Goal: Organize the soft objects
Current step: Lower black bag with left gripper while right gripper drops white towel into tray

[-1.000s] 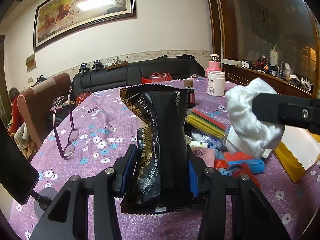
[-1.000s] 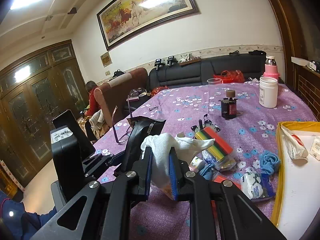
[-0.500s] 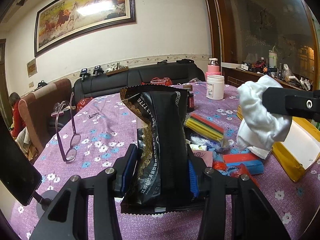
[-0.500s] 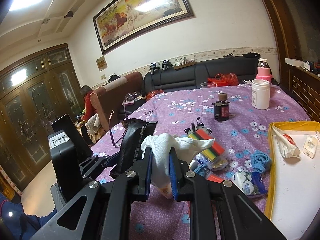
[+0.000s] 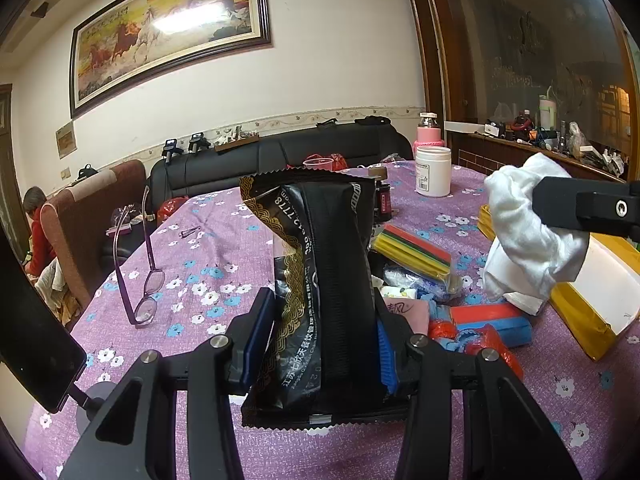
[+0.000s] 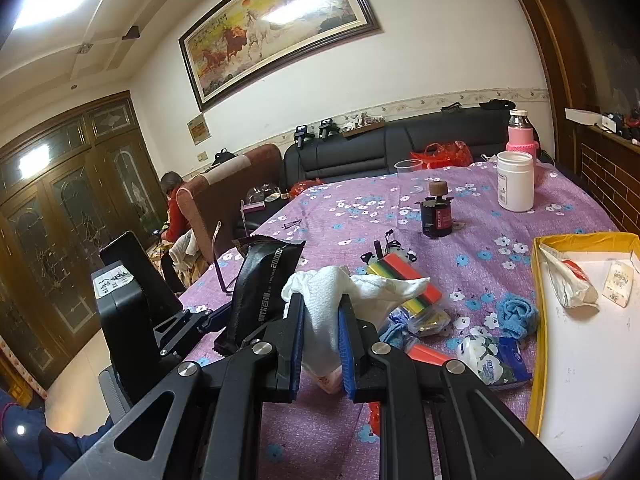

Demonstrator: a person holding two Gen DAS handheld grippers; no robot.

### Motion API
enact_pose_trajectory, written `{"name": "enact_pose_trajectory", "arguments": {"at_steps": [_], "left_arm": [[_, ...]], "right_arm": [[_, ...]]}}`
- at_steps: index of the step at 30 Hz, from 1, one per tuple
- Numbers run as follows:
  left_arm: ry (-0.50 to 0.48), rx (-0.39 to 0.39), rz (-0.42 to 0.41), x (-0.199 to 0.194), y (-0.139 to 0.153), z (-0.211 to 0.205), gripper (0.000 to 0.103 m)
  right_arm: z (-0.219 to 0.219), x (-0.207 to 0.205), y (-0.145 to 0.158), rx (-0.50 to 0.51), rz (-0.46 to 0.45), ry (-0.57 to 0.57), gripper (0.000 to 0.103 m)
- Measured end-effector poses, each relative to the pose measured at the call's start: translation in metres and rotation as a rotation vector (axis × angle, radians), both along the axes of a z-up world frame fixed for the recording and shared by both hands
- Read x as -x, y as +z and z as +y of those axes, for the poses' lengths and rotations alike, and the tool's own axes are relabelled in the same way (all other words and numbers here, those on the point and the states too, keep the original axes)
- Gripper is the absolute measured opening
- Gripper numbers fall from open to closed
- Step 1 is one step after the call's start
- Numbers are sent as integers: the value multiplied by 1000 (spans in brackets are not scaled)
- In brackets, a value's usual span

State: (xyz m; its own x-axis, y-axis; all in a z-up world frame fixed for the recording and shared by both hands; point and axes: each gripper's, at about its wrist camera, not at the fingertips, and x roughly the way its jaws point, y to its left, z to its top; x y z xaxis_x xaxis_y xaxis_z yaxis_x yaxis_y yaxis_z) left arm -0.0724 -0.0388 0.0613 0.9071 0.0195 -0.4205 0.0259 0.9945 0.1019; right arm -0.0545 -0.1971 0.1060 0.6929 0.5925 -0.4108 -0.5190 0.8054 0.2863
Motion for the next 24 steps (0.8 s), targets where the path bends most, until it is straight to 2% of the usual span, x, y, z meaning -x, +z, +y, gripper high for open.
{"name": "enact_pose_trajectory", "arguments": {"at_steps": [9, 15, 19, 24], "left_arm": [[2, 1, 13, -3, -2, 1, 45], [-20, -12, 45, 1, 1, -6, 45], [-101, -11, 58, 9, 13, -31, 45], [-250, -32, 92, 12, 23, -86, 45]], "right_arm": [[-18, -3, -2, -19, 11, -37, 18], [-60, -2, -7, -44, 18, -125, 18], [-103, -3, -15, -70, 44, -217, 18], [-168, 2, -22, -117, 71, -354, 17]]}}
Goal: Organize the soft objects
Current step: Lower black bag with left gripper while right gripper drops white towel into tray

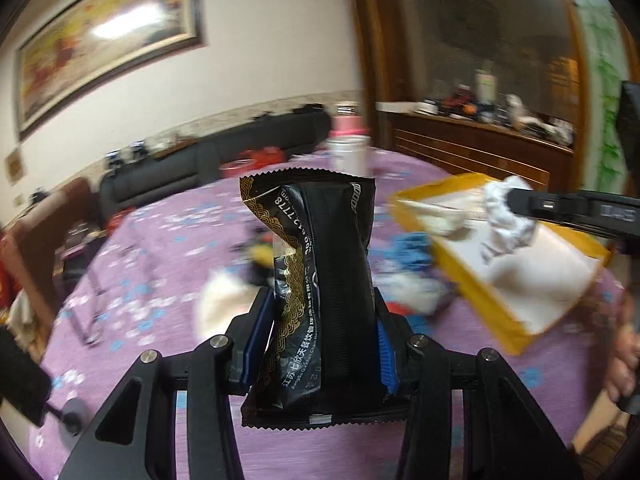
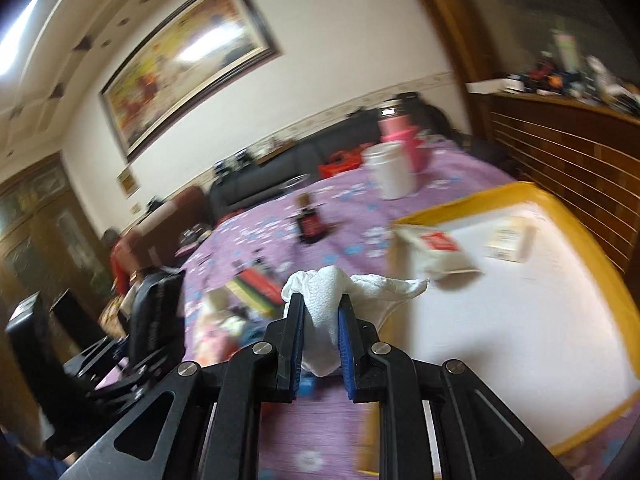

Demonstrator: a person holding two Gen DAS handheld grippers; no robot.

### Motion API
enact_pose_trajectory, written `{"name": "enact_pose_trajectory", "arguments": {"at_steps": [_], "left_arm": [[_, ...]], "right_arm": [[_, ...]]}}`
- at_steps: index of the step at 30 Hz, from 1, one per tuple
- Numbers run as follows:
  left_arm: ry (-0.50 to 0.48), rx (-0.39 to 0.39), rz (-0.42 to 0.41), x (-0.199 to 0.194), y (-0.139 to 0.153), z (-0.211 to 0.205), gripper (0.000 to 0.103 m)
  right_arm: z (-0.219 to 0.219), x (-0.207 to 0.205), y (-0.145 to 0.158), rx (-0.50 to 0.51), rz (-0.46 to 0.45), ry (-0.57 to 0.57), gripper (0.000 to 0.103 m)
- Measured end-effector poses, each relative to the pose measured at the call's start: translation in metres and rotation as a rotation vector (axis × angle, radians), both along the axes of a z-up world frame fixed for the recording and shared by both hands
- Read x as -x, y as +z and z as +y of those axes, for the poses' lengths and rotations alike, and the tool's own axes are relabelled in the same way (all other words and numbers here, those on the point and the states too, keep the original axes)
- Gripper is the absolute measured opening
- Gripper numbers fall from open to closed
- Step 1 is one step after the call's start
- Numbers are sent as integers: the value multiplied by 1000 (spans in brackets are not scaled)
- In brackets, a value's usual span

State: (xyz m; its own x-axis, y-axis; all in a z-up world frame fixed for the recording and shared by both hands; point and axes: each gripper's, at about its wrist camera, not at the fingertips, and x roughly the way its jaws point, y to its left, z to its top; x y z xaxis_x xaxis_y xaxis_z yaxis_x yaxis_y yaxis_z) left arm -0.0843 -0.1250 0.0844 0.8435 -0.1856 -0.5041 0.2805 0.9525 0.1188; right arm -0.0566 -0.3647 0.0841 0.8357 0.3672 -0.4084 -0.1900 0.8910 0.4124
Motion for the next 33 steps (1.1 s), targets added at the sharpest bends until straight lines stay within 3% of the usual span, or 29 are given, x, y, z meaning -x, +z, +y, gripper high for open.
{"name": "enact_pose_trajectory", "arguments": {"at_steps": [7, 13, 20, 29, 33], "left_arm": [[-242, 54, 195, -29, 2, -99, 45], [-287, 30, 336, -66, -25, -172, 45], [-258, 16, 381, -86, -53, -193, 45], [-265, 32, 371, -97, -58, -191, 46], [-266, 23, 350, -93, -56, -192, 53]], "right_arm": [[-78, 9, -11, -66, 51, -154, 17], [-112, 4, -21, -100, 109, -214, 18], [-115, -34, -27, -59, 186, -221, 18], [-106, -59, -43, -15, 238, -232, 21], [-107, -58, -42, -26, 228, -232, 40]]}}
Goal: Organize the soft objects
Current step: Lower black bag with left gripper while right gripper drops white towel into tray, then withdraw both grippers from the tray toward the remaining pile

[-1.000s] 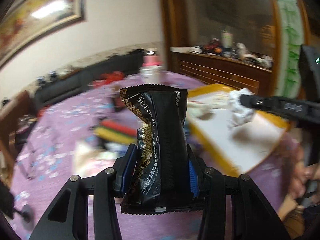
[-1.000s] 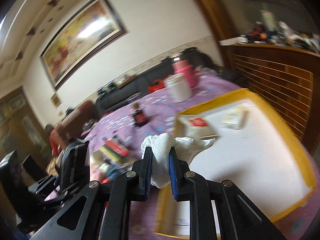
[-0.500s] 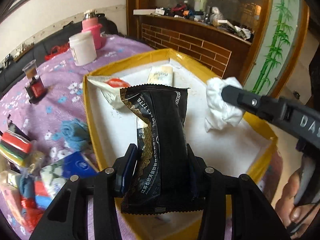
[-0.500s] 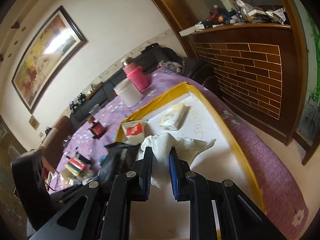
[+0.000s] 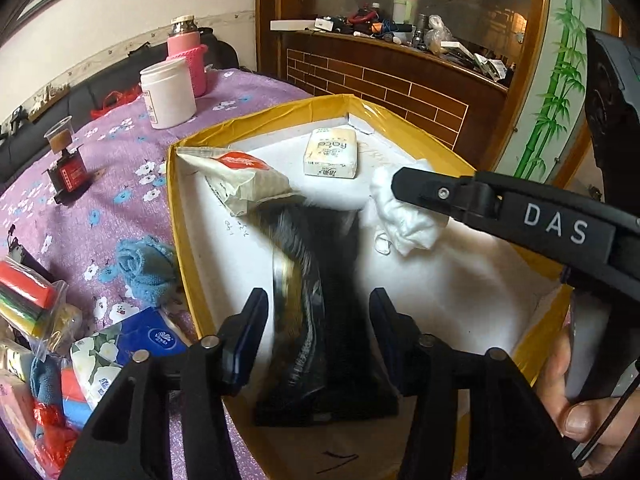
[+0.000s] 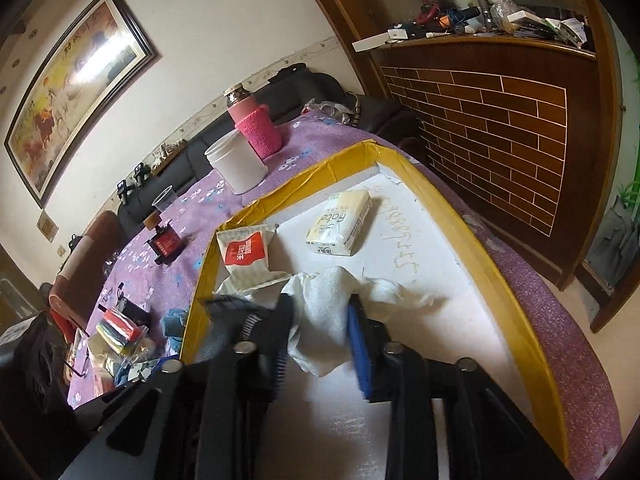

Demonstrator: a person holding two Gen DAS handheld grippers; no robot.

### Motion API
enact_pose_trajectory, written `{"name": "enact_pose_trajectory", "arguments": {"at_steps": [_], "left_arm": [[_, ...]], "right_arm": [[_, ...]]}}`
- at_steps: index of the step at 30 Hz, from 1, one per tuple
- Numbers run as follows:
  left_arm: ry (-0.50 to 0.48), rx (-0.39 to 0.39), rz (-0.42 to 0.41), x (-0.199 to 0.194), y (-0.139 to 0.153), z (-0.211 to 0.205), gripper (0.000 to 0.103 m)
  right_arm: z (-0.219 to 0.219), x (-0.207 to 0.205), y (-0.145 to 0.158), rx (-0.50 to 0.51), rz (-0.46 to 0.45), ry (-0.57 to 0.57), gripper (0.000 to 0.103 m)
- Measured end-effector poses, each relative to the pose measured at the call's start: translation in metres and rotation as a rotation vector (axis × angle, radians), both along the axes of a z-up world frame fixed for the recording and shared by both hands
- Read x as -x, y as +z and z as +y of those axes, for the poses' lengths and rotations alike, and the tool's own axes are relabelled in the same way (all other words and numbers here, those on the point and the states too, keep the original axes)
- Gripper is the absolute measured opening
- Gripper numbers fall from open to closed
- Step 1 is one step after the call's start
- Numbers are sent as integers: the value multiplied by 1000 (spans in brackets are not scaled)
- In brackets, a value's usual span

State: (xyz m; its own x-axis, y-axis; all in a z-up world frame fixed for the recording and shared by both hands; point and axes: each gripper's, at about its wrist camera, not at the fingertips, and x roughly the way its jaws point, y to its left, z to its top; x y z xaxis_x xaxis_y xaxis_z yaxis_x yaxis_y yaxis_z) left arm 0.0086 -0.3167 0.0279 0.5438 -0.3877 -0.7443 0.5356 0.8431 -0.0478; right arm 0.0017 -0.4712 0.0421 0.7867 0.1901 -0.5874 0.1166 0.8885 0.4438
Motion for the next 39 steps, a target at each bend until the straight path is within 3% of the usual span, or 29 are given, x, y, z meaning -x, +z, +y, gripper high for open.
{"name": "enact_pose_trajectory", "arguments": {"at_steps": [3, 8, 12, 15, 16, 18, 23, 28, 39], "left_arm": [[3, 6, -27, 4, 3, 1, 71], [2, 28, -84, 14, 11, 4, 71], [13, 49, -142, 22, 19, 8, 72], [24, 57, -185, 27, 24, 10, 72], [26, 58, -197, 29, 25, 10, 72], [32, 56, -221, 31, 27, 11, 72], [38, 65, -270, 39, 32, 14, 73], [45, 69, -302, 42, 35, 16, 73], [50, 78, -286, 61, 67, 34, 73]], "right_arm": [[-1, 8, 6, -11, -28, -2, 48], [1, 29, 25, 10, -100, -11, 51], [6, 55, 46, 76, -184, -30, 63], [15, 81, 67, 167, -266, -66, 83], [21, 92, 75, 215, -301, -92, 95], [28, 108, 86, 279, -349, -129, 102], [39, 146, 106, 383, -424, -203, 102], [25, 165, 107, 275, -446, -189, 102], [20, 188, 109, 239, -446, -242, 102]]}}
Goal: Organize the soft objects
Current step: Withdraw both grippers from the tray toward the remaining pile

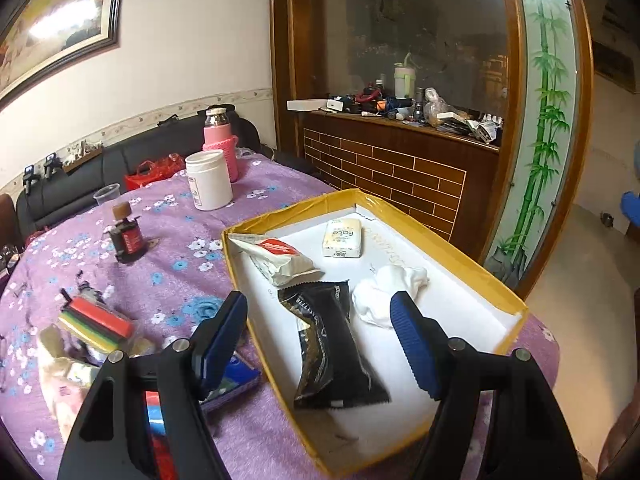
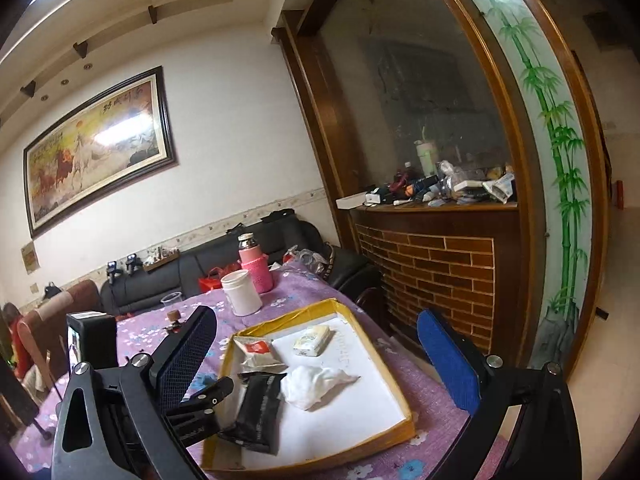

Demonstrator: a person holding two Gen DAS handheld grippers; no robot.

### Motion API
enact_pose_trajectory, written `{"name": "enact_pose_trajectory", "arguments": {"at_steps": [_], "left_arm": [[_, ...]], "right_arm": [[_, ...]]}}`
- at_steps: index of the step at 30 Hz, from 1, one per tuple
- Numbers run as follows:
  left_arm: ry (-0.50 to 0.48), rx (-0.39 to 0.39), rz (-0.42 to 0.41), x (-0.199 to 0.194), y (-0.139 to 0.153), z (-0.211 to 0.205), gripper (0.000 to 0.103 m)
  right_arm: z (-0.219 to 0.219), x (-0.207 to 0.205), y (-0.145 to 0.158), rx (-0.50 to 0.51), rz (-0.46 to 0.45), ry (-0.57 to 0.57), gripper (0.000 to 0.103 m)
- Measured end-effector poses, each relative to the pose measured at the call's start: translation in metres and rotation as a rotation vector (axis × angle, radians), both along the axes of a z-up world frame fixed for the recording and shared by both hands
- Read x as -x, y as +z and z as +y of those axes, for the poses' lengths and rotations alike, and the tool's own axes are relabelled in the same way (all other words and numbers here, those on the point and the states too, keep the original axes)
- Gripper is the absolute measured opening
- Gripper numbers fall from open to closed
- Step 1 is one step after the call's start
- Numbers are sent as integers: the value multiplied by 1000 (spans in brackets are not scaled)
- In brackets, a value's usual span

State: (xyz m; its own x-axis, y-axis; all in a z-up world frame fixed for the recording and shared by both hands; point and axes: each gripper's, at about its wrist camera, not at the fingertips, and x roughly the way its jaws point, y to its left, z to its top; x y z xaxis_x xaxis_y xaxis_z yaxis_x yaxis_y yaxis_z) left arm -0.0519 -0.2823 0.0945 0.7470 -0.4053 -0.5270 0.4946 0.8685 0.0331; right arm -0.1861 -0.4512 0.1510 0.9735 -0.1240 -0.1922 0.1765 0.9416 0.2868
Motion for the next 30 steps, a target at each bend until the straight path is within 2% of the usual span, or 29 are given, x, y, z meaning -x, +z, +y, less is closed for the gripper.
{"name": "enact_pose_trajectory", "arguments": {"at_steps": [4, 9, 17, 23, 30], "left_arm": [[-13, -2, -21, 19, 12, 13, 80], [-21, 67, -51, 42, 25, 41, 89], [39, 67, -59, 59, 33, 77, 89], [101, 99, -32, 64, 37, 110, 90], [192, 97, -64, 74, 42, 153, 91]], "right_arm": [[10, 0, 2, 0, 49, 49, 102], [29, 8, 6, 29, 50, 100, 102], [54, 26, 12, 37, 23, 164, 102], [68, 36, 10, 33, 17, 218, 102], [82, 37, 6, 29, 13, 278, 102]]}}
